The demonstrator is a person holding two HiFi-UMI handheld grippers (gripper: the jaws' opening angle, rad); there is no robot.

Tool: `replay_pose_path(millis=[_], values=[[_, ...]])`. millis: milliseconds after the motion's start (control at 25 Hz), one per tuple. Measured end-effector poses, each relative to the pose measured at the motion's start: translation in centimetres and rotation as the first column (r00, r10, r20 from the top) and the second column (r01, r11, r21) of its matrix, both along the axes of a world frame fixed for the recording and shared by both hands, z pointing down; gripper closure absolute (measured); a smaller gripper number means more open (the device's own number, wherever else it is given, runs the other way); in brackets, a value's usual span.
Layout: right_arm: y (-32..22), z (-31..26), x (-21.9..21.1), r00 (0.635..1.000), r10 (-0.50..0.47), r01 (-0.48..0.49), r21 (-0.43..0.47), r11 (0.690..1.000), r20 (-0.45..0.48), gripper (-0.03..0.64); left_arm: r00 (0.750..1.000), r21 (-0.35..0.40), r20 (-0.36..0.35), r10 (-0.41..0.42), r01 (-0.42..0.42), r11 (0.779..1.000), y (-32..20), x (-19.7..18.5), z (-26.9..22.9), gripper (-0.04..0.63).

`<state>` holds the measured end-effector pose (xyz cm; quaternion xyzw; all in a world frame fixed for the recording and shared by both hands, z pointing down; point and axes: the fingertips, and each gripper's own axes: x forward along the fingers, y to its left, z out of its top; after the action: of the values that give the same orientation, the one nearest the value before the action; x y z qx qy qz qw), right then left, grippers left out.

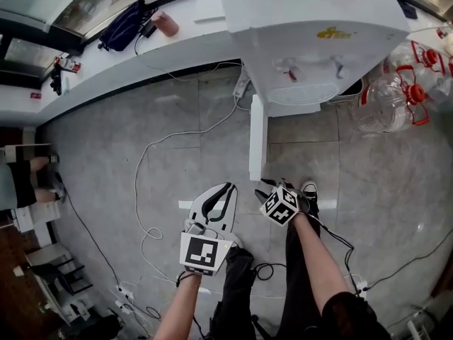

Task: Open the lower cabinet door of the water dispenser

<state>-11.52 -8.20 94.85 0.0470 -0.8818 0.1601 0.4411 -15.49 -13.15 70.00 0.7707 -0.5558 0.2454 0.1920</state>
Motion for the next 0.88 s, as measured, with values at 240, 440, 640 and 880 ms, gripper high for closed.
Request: replay_pose_path(millis=[240, 440, 640, 880], values=[[-1.4, -9.1, -0.1, 0.984, 0.108, -0.115, 0.040, 0.993, 0.142, 0.456, 1.000, 0.022, 0.008, 0.003, -0.003, 1.000, 1.0, -0.5, -4.4, 0.569], [-3.4, -19.4, 1.0, 0.940, 0.232, -0.257, 0.070, 0.964, 0.250, 0.484, 1.000, 0.054, -0.004, -0.004, 0.004, 0.999, 2.5, -0.9, -9.5, 0.569], [-2.9, -30.6, 2.4, 0.900, 0.288, -0.332, 0.086, 0.939, 0.328, 0.497, 1.000, 0.065, -0.026, 0.012, -0.010, 0.998, 5.2, -0.9, -15.4, 0.569], [-0.1, -41.8, 2.4, 0.860, 0.292, -0.359, 0.090, 0.929, 0.417, 0.512, 0.998, 0.100, -0.055, 0.040, -0.034, 0.994, 9.0, -0.6, -22.5, 0.569]])
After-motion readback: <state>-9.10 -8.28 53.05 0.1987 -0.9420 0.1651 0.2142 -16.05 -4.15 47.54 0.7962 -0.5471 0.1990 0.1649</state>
